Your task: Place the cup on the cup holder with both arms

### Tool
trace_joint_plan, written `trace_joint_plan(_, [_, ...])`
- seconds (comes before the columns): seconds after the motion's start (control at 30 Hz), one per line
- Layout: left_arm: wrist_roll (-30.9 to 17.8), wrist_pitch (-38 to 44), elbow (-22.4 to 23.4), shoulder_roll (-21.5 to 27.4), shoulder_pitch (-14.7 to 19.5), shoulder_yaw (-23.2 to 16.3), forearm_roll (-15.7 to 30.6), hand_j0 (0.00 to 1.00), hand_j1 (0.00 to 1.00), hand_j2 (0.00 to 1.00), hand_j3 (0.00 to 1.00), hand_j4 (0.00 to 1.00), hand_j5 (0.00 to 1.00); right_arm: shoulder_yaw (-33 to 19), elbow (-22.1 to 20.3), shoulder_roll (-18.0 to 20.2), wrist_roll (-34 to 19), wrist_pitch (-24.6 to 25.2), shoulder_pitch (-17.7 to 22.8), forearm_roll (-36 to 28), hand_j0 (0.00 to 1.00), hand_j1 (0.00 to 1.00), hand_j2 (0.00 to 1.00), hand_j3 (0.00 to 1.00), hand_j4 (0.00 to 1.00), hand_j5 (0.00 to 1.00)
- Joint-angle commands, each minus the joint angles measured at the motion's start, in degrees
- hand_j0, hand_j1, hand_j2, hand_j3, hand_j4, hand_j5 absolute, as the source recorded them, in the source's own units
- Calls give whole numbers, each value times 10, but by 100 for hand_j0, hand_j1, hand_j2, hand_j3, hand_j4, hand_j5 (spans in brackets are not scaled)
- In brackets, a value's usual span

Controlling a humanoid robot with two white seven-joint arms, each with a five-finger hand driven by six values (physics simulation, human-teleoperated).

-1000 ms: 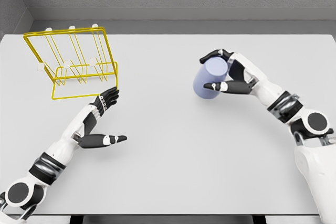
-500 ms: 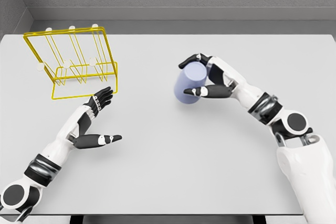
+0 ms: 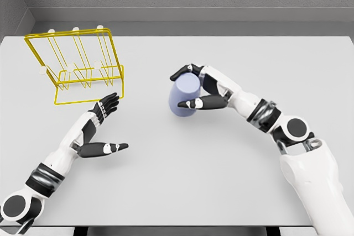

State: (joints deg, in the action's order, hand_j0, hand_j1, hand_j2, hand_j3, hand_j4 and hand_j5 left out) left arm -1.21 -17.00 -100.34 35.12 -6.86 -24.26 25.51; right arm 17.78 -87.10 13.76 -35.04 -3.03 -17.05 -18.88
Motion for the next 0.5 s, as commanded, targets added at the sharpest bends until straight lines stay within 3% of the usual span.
trace_joint_plan(0.0, [0, 0, 0, 0, 0, 0, 1, 100, 100, 100, 100, 100, 100, 3, 2, 0, 0, 0, 0, 1, 46, 46, 46, 46, 46, 46])
trace_joint_plan(0.47, [2, 1, 0, 0, -1, 0, 2, 100, 100, 100, 100, 100, 100, 22, 17, 2, 0, 5, 1, 14, 47, 47, 47, 47, 47, 47])
